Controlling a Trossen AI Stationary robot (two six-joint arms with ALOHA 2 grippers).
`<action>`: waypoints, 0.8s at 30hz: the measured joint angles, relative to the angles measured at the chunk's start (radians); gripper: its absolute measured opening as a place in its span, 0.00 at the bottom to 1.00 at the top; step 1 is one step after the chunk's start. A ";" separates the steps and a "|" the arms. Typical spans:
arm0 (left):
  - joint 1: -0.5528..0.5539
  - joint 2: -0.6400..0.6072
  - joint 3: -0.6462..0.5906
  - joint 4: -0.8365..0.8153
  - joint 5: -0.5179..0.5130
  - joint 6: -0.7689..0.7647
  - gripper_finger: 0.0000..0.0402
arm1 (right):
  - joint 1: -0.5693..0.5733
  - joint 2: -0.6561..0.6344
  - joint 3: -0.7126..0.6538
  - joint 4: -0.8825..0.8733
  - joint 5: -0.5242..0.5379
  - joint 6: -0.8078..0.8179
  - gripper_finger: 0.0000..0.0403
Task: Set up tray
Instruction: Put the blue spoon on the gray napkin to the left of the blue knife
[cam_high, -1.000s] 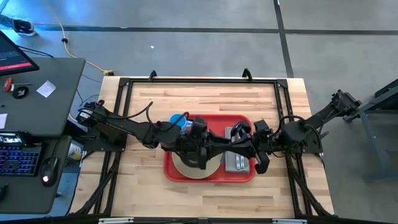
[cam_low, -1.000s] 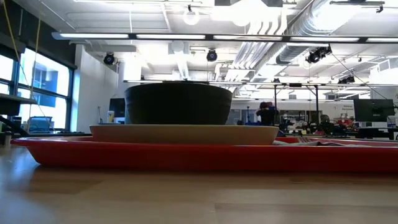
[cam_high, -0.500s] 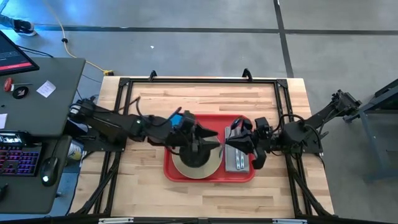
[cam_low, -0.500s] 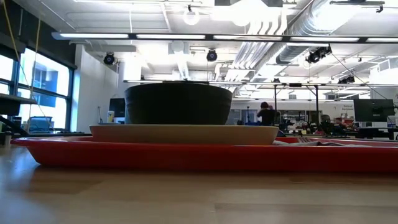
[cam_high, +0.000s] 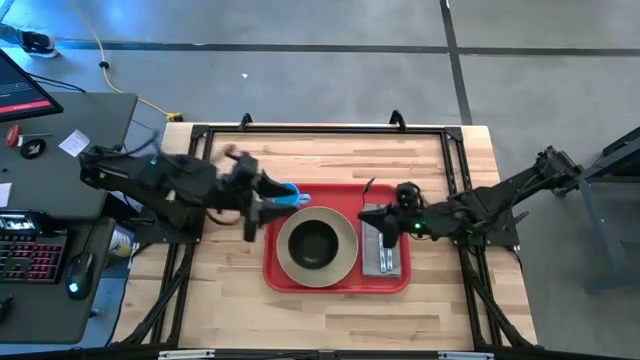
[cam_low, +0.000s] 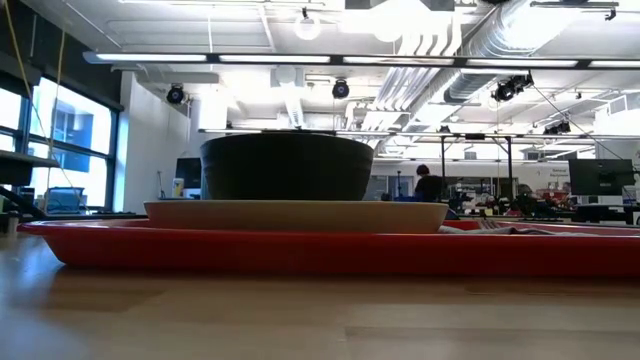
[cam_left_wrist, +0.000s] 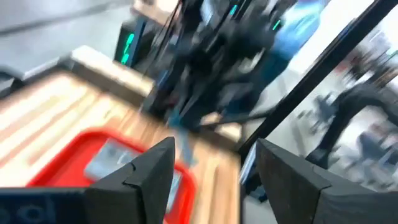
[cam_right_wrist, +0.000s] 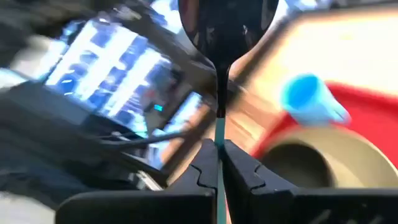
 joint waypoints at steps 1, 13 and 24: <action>0.000 -0.015 0.003 0.012 -0.002 0.006 0.63 | -0.007 0.000 0.000 -0.053 -0.002 0.060 0.00; 0.000 -0.133 0.000 -0.064 -0.009 0.076 0.57 | -0.183 0.087 0.000 -0.515 -0.338 0.457 0.00; 0.000 -0.133 0.001 -0.061 -0.113 0.097 0.57 | -0.328 0.317 0.000 -0.570 -0.643 0.381 0.00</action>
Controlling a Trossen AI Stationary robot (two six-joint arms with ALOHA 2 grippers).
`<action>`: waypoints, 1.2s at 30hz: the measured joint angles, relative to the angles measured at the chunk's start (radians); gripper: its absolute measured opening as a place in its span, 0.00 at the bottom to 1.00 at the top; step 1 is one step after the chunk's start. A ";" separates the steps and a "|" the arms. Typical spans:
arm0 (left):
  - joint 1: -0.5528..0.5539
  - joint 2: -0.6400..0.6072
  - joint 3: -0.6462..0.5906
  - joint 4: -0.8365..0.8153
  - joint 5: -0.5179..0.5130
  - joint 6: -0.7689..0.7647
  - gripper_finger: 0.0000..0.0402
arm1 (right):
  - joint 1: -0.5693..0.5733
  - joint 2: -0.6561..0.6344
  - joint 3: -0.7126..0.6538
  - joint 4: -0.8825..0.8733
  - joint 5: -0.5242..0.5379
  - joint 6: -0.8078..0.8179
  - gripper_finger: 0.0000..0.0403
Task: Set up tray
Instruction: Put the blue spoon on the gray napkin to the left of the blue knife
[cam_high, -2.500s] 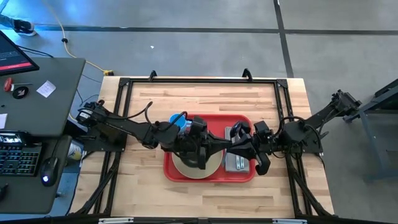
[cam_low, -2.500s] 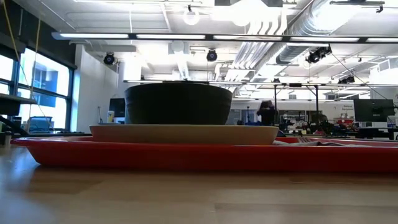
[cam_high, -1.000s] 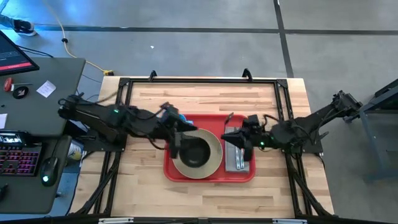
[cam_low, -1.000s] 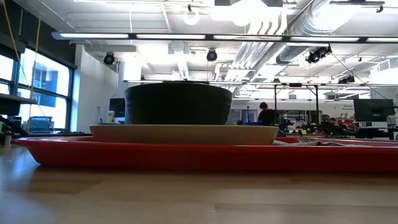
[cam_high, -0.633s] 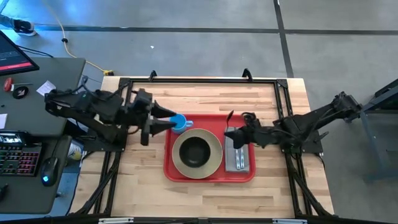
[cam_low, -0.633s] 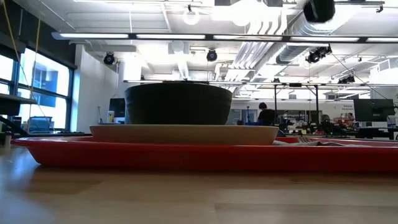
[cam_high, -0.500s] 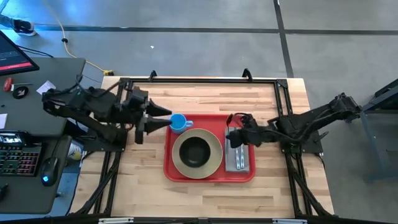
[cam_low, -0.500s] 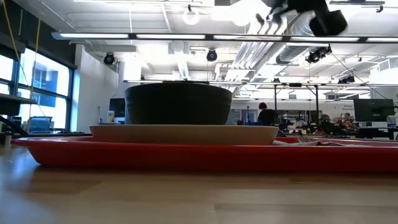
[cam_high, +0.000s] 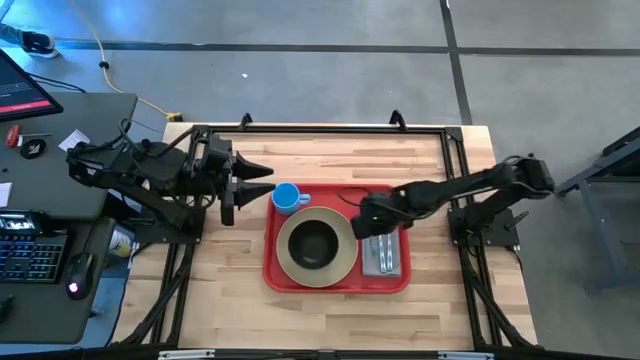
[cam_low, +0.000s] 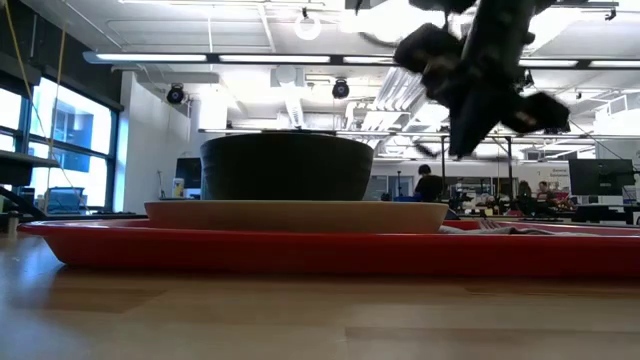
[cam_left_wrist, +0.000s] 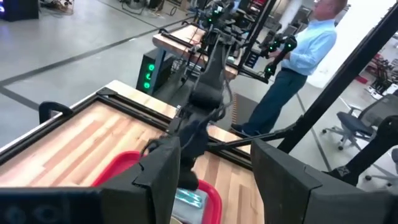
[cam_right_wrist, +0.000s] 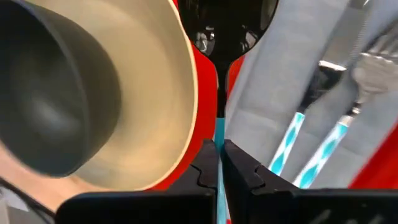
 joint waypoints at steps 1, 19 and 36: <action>0.000 0.000 0.000 0.000 0.000 0.000 0.57 | -0.006 0.024 0.000 0.013 -0.016 -0.011 0.00; 0.000 0.000 0.000 -0.003 0.009 -0.003 0.57 | -0.009 0.113 -0.148 0.226 -0.095 0.253 0.00; 0.000 0.000 0.000 -0.006 0.010 -0.027 0.57 | 0.011 0.108 -0.186 0.250 -0.070 0.270 0.00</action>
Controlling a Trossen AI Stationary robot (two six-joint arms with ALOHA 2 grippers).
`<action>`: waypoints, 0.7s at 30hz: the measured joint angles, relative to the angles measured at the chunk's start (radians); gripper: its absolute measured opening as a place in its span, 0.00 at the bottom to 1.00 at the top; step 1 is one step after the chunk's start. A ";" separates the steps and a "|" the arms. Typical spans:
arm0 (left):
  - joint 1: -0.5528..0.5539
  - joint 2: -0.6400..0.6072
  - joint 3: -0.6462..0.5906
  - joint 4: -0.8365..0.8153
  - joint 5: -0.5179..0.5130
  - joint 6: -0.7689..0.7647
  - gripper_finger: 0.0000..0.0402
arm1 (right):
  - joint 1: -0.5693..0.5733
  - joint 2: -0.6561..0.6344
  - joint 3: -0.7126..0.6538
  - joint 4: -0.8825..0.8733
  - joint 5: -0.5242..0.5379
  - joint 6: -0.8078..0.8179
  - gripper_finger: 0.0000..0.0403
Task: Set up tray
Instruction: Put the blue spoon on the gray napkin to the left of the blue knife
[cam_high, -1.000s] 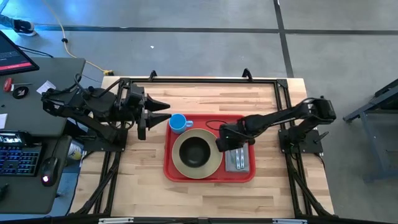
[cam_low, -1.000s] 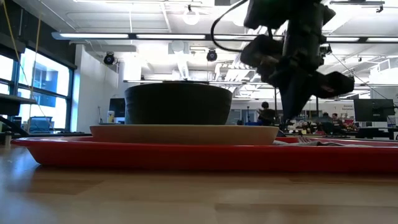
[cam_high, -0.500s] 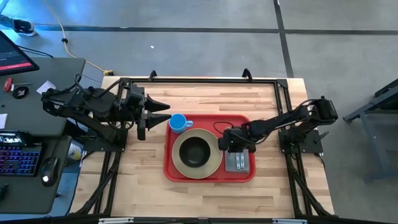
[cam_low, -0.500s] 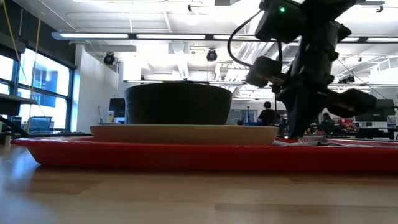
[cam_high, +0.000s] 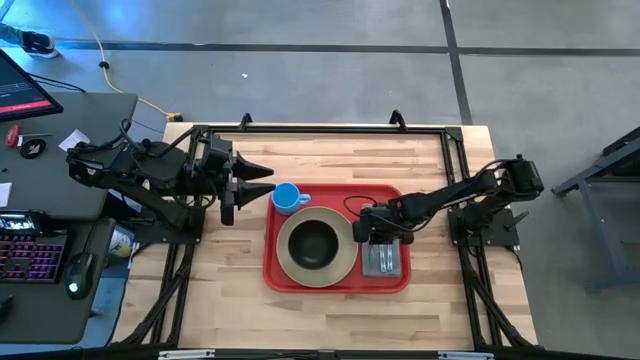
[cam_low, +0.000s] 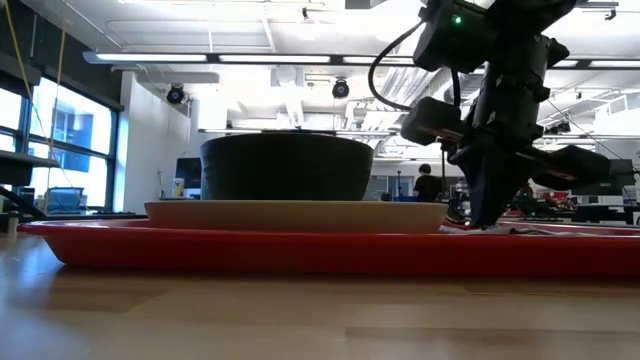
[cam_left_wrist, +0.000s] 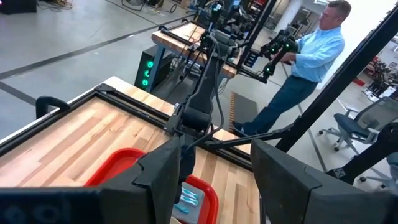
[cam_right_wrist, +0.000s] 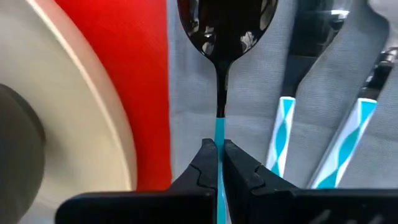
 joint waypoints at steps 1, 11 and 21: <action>0.000 0.000 0.000 0.000 0.000 0.000 0.57 | 0.000 0.000 0.000 -0.004 -0.004 -0.004 0.00; 0.000 0.007 0.000 0.007 0.000 -0.022 0.57 | 0.000 0.000 0.000 -0.014 -0.005 -0.010 0.07; 0.000 0.006 0.000 0.007 0.000 -0.023 0.57 | 0.000 0.000 0.000 0.014 -0.003 -0.007 0.16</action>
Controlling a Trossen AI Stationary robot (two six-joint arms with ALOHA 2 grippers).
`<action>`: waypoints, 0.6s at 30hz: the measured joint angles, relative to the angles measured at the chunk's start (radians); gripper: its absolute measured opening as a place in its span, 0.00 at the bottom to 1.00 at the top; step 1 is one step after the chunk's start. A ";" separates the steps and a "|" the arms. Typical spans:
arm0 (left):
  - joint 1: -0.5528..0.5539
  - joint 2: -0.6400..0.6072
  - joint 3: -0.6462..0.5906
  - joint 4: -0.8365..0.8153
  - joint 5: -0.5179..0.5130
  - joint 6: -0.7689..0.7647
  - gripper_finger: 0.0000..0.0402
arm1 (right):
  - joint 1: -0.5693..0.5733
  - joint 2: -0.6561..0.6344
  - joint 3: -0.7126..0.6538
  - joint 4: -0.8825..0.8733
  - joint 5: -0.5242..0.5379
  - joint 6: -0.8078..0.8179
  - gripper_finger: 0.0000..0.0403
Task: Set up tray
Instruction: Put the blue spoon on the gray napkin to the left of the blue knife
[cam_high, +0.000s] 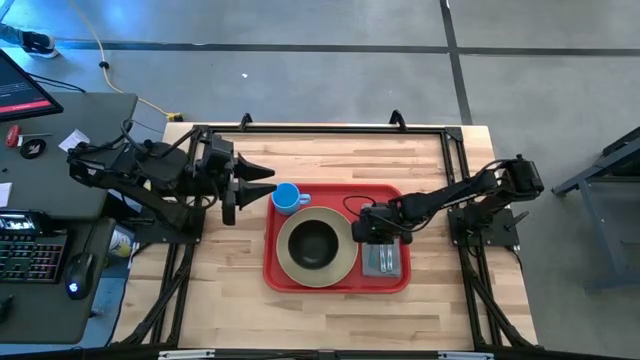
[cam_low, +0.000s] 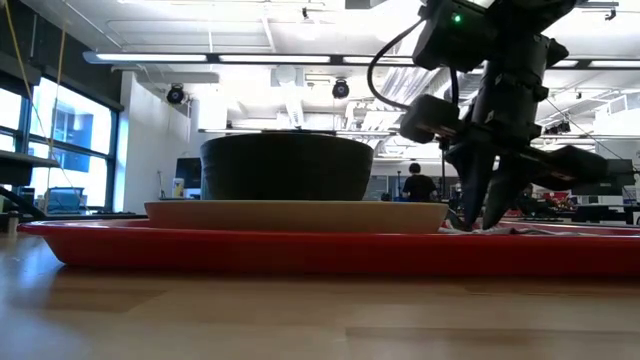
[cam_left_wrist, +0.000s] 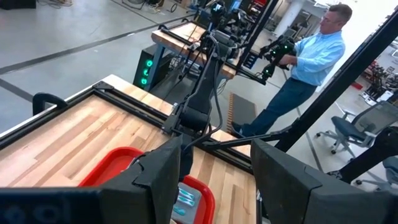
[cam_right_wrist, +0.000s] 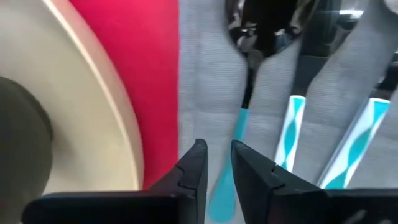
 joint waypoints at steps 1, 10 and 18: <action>0.000 0.000 0.000 0.000 0.000 0.000 0.57 | 0.000 0.000 0.000 0.006 0.000 -0.002 0.16; 0.000 0.000 0.000 -0.002 0.001 0.000 0.57 | 0.000 0.000 0.000 -0.019 0.016 -0.007 0.11; 0.000 0.000 0.000 -0.011 0.001 0.000 0.57 | 0.000 0.000 0.000 -0.035 0.075 -0.018 0.05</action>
